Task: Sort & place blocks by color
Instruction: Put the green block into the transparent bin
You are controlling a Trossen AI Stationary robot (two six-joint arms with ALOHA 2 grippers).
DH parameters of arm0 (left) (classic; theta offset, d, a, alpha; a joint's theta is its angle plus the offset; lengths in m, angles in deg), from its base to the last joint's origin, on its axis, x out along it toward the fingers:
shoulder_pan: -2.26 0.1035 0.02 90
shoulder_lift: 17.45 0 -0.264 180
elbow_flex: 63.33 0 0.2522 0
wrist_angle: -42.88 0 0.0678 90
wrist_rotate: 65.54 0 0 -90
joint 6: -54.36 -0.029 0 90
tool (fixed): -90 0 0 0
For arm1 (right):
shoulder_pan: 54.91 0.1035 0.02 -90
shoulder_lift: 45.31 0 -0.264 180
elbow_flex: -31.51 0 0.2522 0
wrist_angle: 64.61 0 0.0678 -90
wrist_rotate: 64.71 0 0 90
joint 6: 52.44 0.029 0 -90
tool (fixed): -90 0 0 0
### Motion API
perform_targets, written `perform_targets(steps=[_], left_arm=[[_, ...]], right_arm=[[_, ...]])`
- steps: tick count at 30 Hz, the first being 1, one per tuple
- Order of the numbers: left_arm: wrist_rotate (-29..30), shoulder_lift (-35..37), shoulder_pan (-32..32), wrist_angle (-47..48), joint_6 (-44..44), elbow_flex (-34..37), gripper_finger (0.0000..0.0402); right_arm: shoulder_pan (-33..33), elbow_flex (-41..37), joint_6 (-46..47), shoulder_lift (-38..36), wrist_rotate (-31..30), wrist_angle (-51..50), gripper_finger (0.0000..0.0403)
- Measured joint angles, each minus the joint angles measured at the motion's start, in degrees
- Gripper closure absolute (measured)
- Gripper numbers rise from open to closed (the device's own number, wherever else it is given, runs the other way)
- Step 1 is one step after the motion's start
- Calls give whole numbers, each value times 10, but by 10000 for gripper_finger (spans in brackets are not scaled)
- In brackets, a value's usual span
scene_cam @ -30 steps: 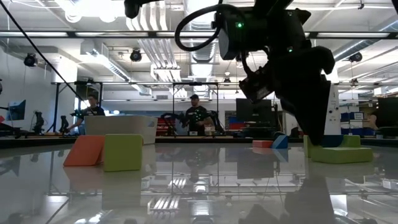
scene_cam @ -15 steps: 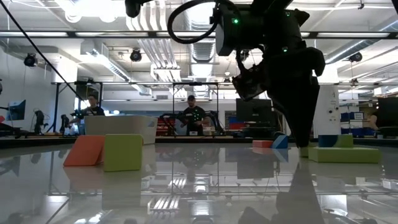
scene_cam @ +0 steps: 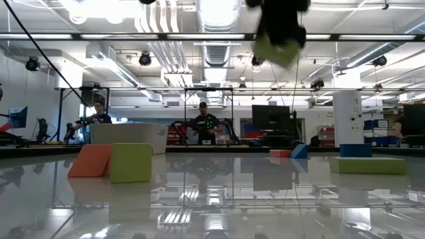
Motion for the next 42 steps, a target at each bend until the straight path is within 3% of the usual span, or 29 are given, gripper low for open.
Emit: perform_targets(steps=[6,14,26,33,37,42], left_arm=[[0,-14,-70,-10,-14,3,199],[6,-75,-101,-133,2,3,196],[22,-145,-101,-185,33,2,128],[23,-170,-100,-259,33,2,124],[23,-176,-100,-267,33,2,145],[25,-175,-100,-264,33,3,215]], right_arm=[[-1,-23,-3,-105,-83,167,283],[-1,-35,-52,-144,-86,367,283],[-1,-35,-23,-143,-65,400,283],[-4,-35,-23,-142,-79,403,283],[-4,-35,-23,-141,-79,405,283],[-4,-35,-23,-141,-79,405,283]])
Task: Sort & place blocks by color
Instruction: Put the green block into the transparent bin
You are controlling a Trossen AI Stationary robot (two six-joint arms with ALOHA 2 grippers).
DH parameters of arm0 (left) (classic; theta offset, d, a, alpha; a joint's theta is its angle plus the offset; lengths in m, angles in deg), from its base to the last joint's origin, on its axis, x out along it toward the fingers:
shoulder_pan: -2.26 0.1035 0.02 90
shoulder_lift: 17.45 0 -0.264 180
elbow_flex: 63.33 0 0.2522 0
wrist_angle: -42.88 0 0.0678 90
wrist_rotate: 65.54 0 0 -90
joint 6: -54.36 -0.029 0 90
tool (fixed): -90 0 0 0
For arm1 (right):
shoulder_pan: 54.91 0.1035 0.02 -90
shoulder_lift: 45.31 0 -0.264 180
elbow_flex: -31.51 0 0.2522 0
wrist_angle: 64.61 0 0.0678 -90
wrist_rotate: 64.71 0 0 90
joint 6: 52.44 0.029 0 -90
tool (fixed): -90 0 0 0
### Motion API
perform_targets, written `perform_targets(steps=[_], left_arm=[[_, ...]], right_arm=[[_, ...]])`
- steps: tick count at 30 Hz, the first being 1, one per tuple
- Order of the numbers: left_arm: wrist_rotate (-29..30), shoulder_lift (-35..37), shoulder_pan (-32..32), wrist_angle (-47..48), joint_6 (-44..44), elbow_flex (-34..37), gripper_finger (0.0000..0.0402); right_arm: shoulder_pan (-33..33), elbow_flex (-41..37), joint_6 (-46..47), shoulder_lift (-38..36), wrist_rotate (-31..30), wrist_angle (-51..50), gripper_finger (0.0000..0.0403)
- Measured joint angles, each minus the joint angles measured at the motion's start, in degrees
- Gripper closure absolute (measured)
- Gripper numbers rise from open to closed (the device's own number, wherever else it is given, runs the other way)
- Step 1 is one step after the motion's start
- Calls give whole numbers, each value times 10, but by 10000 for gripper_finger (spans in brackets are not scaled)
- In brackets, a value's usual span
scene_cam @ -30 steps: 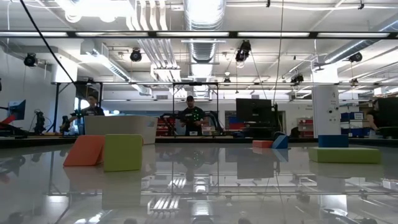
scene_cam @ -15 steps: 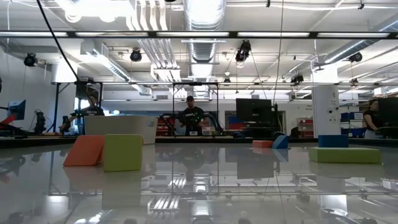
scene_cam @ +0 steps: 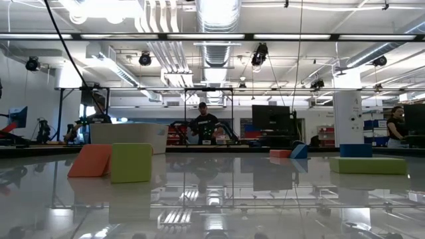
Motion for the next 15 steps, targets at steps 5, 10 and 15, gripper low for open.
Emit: perform_targets(steps=[5,10,15], left_arm=[[1,0,0,4,-4,0,285],[1,3,0,45,1,0,285],[3,14,0,132,42,-2,285]], right_arm=[[0,0,4,0,-4,0,262],[0,0,0,0,-13,0,216],[-7,0,0,-5,-10,-12,193]])
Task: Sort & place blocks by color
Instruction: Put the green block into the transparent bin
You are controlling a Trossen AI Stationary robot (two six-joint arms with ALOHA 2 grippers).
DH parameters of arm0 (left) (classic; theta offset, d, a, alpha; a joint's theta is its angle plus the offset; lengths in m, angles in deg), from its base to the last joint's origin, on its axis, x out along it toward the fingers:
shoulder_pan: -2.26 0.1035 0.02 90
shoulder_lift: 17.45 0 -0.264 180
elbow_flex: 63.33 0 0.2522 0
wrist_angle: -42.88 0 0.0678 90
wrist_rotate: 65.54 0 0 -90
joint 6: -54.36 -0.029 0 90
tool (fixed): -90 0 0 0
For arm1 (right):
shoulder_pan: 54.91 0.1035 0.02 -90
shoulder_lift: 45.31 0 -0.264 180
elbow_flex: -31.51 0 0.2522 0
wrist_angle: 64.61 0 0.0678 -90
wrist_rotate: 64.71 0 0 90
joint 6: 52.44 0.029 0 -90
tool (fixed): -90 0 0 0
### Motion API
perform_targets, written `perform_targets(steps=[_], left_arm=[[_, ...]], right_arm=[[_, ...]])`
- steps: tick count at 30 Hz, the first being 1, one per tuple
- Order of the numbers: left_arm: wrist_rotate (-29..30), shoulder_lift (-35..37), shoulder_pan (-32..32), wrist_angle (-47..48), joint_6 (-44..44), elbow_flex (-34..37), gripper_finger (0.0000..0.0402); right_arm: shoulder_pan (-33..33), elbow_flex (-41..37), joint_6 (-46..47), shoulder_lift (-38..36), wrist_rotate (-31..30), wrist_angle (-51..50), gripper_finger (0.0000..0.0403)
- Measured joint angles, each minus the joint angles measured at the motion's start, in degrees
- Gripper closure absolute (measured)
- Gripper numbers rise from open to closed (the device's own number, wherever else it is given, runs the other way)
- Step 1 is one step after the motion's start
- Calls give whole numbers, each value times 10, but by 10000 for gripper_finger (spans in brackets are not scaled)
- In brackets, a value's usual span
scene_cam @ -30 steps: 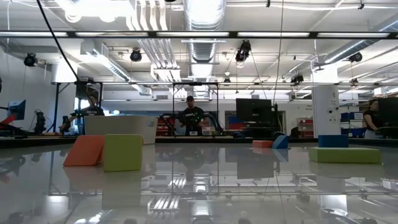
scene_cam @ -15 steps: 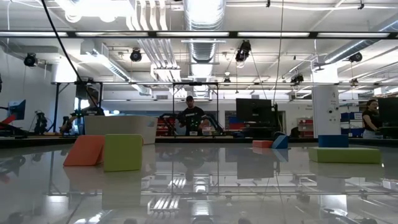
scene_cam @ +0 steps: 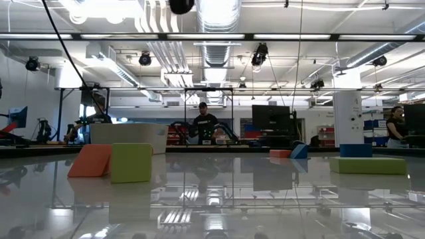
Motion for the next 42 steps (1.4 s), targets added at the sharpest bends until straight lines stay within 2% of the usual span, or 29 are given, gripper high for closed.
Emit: perform_targets(steps=[3,11,21,24,27,33,42], left_arm=[[2,6,-5,85,46,-4,285],[-2,28,-54,425,225,-19,285],[-60,63,-216,691,450,-11,285],[-83,61,-274,741,502,6,270],[-100,58,-327,743,544,30,261],[-137,58,-398,685,605,108,276],[-139,58,-418,510,635,221,262]], right_arm=[[-11,0,0,-6,0,-23,191],[-34,0,-2,-9,0,-62,189],[-43,0,-7,-8,0,-75,188],[-46,0,-7,-8,0,-78,188],[-53,0,-6,-8,0,-91,188],[-60,0,-6,-7,0,-100,188],[-64,0,-6,-7,0,-100,188]])
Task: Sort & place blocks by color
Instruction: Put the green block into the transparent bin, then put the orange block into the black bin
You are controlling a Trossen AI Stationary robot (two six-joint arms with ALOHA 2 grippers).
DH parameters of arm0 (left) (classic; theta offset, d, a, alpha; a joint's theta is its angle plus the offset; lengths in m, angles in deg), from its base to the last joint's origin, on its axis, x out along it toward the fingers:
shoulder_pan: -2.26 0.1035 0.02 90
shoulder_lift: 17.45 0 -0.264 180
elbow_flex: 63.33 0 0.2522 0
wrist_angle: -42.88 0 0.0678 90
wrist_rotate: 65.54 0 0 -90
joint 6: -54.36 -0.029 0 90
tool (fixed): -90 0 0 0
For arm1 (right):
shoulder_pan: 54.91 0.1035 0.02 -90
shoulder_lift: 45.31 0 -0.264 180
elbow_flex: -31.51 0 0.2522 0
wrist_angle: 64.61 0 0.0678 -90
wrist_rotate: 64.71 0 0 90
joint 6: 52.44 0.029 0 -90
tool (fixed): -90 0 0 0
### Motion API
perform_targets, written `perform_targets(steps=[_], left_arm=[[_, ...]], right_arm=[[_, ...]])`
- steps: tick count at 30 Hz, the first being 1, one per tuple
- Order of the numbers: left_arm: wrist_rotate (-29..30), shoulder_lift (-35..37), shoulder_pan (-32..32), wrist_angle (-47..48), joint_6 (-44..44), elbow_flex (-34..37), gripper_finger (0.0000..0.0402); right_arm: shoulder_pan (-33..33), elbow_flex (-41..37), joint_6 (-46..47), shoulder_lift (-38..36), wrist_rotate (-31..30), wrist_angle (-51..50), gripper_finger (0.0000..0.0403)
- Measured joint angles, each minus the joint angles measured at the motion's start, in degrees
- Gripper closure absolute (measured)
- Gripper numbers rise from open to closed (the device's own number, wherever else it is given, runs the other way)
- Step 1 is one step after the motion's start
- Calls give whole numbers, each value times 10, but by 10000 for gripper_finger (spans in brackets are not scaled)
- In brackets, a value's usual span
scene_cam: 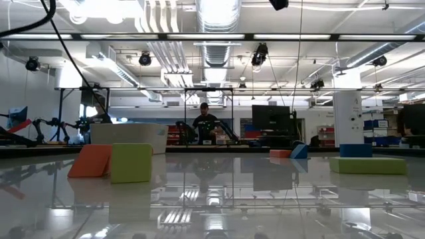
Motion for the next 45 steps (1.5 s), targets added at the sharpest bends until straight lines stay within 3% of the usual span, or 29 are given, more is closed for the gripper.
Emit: perform_targets(steps=[22,34,45], left_arm=[[-1,1,-2,-35,9,17,255],[-2,4,-2,-35,10,17,173],[15,80,-1,-38,9,-32,169]], right_arm=[[0,0,17,0,0,-1,188],[0,0,42,0,1,-23,188],[0,-1,119,0,6,-78,188]])
